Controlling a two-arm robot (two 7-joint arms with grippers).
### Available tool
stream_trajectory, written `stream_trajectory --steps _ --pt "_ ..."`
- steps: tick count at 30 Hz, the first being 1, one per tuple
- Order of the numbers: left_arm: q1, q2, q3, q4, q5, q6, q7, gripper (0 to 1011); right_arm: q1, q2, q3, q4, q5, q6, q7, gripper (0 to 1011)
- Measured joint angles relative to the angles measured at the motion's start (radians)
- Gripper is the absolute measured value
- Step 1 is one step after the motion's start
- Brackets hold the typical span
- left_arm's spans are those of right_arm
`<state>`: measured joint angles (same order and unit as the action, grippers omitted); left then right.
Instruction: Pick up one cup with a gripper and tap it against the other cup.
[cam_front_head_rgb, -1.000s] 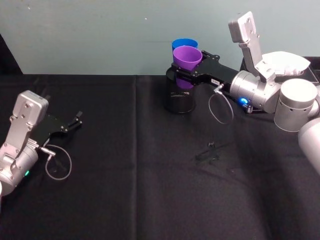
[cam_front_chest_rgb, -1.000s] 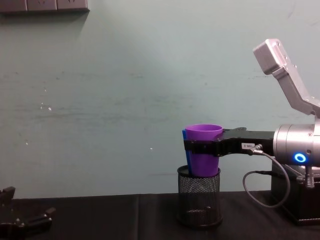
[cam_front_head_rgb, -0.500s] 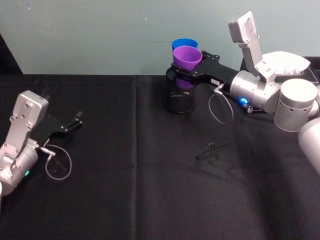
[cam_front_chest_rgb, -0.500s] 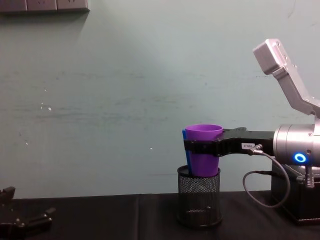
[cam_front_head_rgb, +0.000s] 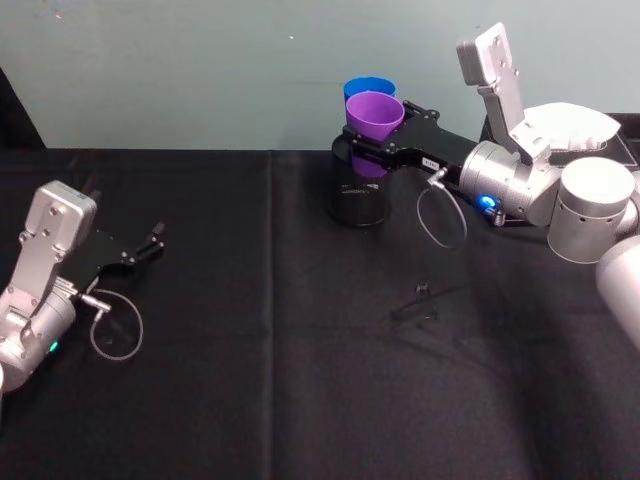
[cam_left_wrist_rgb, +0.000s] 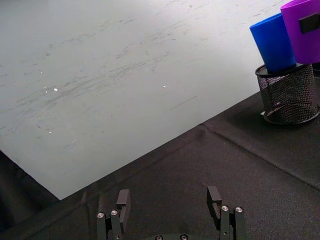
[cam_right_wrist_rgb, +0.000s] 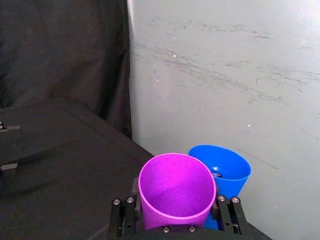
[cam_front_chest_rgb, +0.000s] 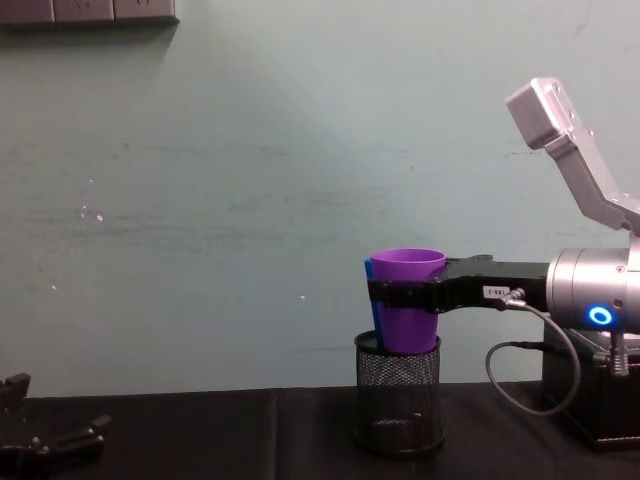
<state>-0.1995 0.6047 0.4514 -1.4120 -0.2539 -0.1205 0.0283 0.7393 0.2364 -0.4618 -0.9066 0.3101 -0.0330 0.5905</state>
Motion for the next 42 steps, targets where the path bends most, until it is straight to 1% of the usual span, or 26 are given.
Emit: stream_trajectory --steps 42 --pt "0.0 0.0 0.0 0.0 0.0 0.0 0.0 1005 0.0 0.0 0.0 0.0 0.0 0.0 0.0 747"
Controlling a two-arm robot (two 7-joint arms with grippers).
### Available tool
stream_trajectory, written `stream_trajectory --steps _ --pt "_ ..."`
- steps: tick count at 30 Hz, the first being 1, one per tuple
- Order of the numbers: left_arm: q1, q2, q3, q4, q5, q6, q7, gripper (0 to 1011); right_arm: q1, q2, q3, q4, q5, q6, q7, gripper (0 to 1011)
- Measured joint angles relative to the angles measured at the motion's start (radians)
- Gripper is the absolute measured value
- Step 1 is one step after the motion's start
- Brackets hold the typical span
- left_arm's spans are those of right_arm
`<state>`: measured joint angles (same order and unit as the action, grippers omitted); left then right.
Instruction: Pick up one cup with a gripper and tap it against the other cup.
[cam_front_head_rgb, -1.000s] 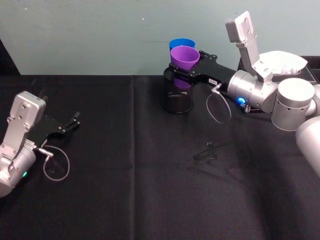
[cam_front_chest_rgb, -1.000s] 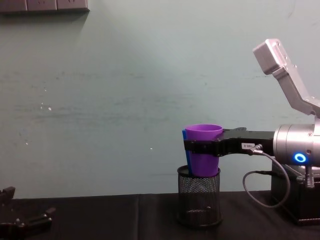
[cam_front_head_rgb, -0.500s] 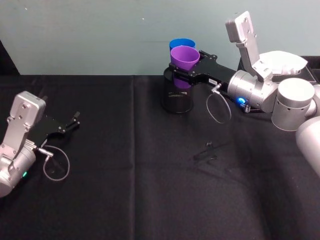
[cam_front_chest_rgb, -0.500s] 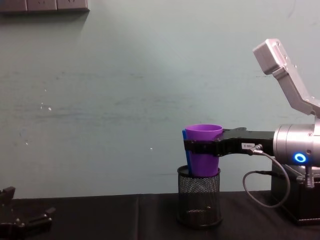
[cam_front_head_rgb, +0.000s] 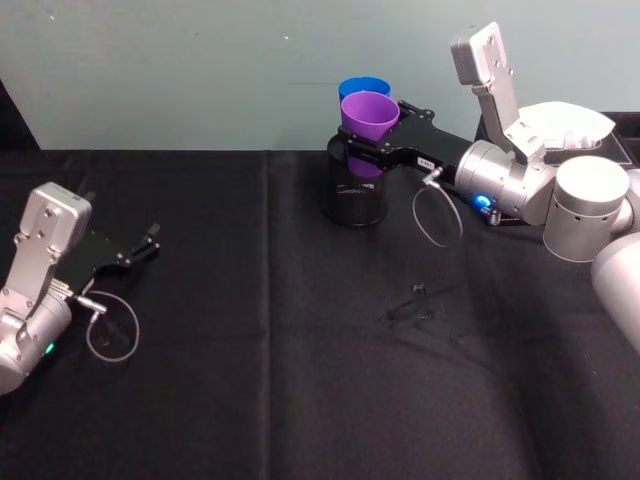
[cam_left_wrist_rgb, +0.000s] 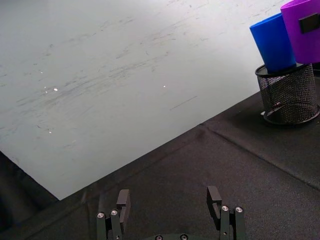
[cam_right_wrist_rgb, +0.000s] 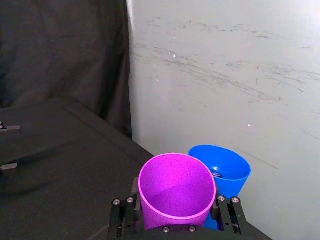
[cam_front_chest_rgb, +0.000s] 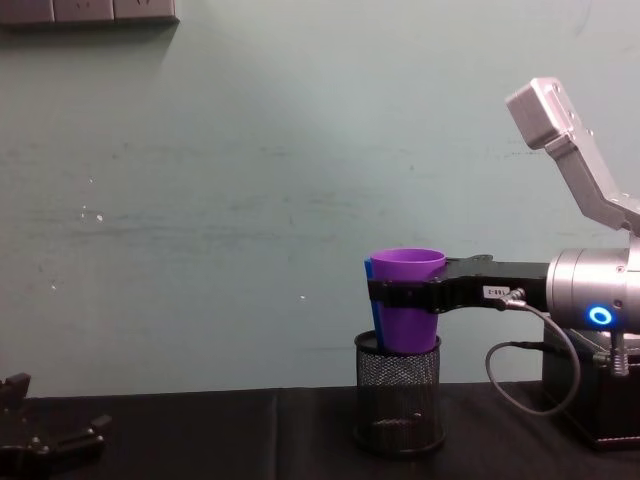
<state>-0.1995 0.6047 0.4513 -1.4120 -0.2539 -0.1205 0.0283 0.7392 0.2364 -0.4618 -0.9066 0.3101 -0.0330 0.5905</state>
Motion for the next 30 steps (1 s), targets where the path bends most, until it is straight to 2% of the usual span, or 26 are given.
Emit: stream_trajectory --steps 30 --pt "0.0 0.0 0.0 0.0 0.0 0.0 0.0 1005 0.0 0.0 0.0 0.0 0.0 0.0 0.0 747"
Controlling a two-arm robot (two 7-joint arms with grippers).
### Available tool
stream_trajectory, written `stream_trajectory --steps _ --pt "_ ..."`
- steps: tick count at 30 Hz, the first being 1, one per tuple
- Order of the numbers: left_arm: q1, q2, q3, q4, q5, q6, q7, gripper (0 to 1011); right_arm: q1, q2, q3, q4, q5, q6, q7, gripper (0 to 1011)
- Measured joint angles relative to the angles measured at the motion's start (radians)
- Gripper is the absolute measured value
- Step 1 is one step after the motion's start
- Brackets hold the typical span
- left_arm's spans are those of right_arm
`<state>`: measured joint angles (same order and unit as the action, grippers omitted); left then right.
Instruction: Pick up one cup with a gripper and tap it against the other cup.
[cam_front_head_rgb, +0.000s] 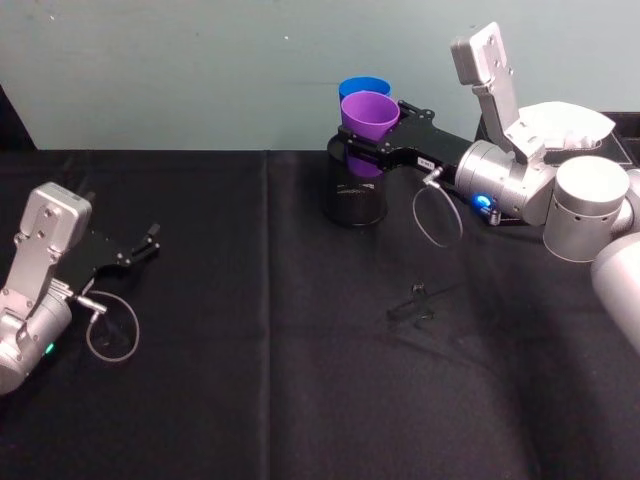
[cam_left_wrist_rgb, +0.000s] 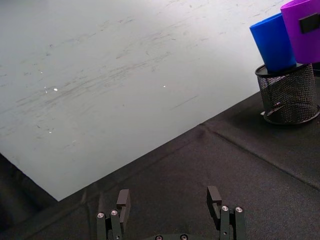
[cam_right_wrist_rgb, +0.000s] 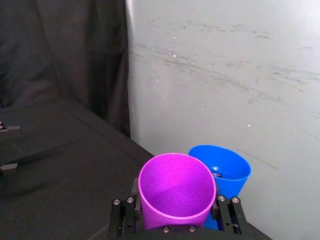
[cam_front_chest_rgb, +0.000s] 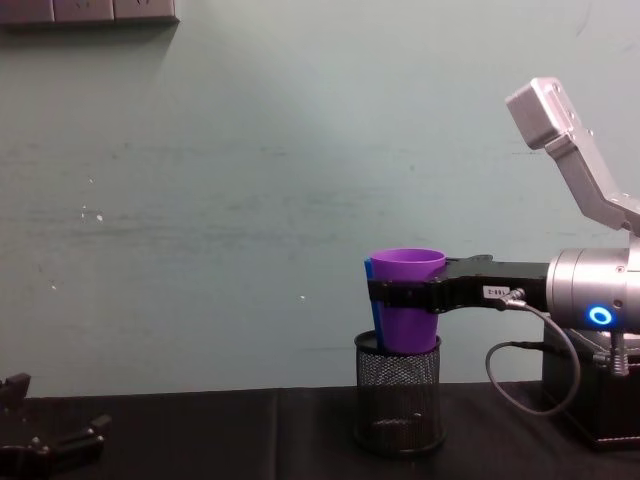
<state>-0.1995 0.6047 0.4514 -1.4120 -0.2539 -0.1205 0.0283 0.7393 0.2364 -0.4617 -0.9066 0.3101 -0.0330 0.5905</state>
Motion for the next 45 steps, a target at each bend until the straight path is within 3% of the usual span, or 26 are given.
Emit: stream_trajectory --steps 28,34,40,45 --pt "0.0 0.0 0.0 0.0 0.0 0.0 0.0 1005 0.0 0.0 0.0 0.0 0.0 0.0 0.0 746" --pt "0.0 0.0 0.0 0.0 0.0 0.0 0.0 1005 -0.007 0.006 -0.012 0.0 -0.004 -0.016 0.025 746" --pt "0.0 0.0 0.0 0.0 0.0 0.0 0.0 1005 -0.054 0.024 -0.015 -0.066 0.006 -0.009 0.033 747" --pt "0.0 0.0 0.0 0.0 0.0 0.0 0.0 1005 -0.139 0.066 -0.013 -0.197 0.028 0.008 0.025 746"
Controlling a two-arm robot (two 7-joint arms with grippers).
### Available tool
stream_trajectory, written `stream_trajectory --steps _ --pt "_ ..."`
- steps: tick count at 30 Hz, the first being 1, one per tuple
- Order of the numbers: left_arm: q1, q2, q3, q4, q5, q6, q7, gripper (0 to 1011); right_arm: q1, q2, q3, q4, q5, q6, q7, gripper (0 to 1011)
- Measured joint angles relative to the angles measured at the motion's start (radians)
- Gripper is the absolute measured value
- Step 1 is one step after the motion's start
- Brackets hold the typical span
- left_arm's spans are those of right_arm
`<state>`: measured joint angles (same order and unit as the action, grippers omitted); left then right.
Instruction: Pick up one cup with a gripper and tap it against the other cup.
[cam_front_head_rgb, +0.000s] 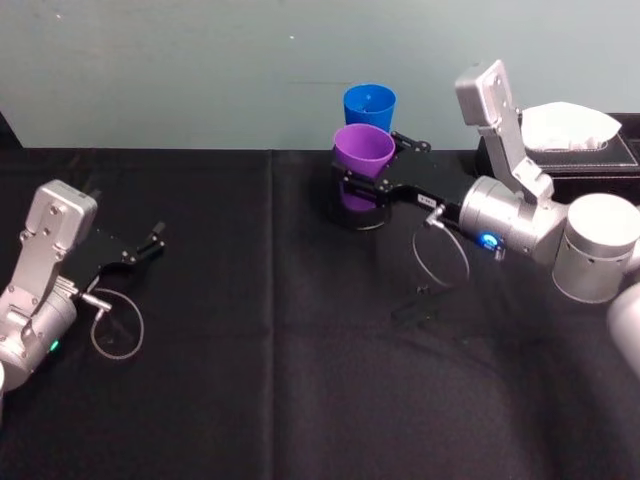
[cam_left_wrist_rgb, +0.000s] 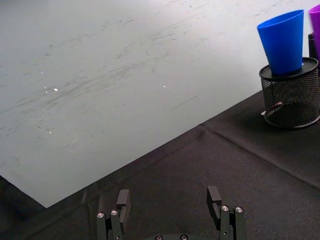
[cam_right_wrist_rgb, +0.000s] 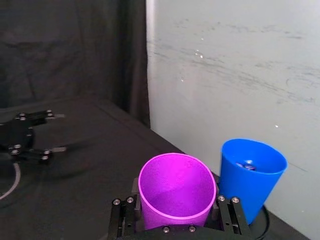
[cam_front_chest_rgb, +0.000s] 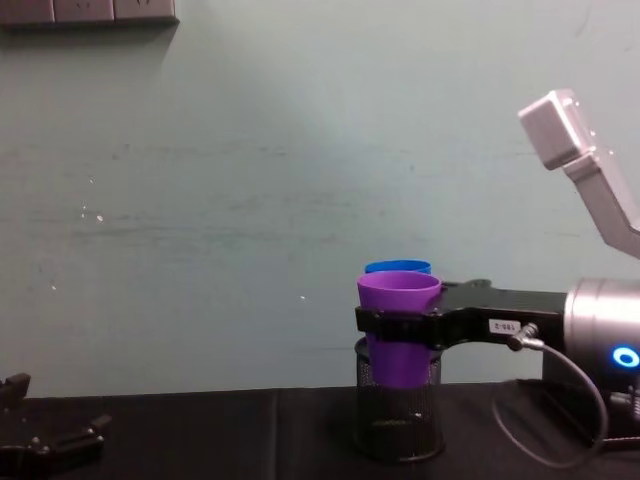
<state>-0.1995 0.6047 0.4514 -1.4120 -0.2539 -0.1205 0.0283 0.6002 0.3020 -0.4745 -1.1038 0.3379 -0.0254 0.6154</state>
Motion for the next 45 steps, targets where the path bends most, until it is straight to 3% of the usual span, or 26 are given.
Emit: stream_trajectory --steps 11,20,30,45 --pt "0.0 0.0 0.0 0.0 0.0 0.0 0.0 1005 -0.129 0.07 0.003 -0.178 0.024 0.021 -0.037 747" --pt "0.0 0.0 0.0 0.0 0.0 0.0 0.0 1005 -0.204 0.105 0.005 -0.247 0.031 0.014 -0.058 747" --pt "0.0 0.0 0.0 0.0 0.0 0.0 0.0 1005 -0.259 0.126 0.007 -0.269 0.032 -0.003 -0.066 746" --pt "0.0 0.0 0.0 0.0 0.0 0.0 0.0 1005 -0.305 0.125 0.006 -0.25 0.033 -0.035 -0.062 746"
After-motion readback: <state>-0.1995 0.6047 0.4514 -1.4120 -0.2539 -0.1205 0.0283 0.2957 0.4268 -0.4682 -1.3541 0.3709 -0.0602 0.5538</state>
